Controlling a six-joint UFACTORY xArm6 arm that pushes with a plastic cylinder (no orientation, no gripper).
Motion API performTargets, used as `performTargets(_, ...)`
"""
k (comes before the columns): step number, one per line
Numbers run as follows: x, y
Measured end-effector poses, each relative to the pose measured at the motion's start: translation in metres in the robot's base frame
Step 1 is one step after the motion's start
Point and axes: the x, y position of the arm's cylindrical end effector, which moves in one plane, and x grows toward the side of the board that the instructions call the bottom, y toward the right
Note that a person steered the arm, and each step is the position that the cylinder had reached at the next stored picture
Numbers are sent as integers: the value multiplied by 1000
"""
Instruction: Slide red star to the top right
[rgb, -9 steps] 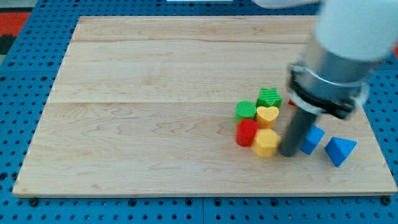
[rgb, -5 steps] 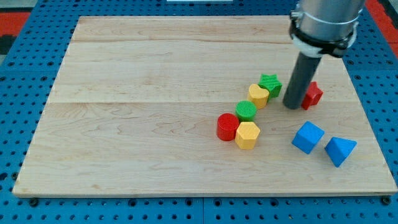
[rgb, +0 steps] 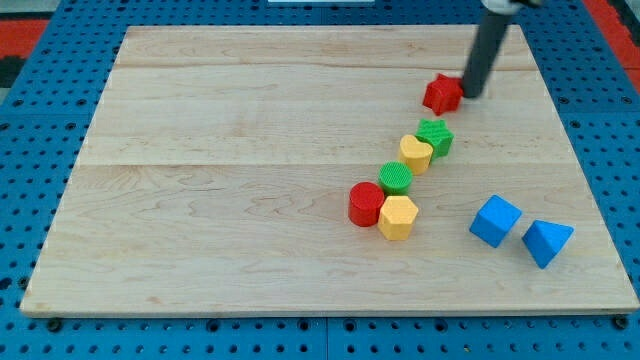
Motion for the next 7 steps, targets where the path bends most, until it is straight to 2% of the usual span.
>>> performTargets(2,69,6)
performTargets(3,53,-59)
performTargets(4,8,-33)
performTargets(5,5,1)
performTargets(6,45,5)
performTargets(7,15,12)
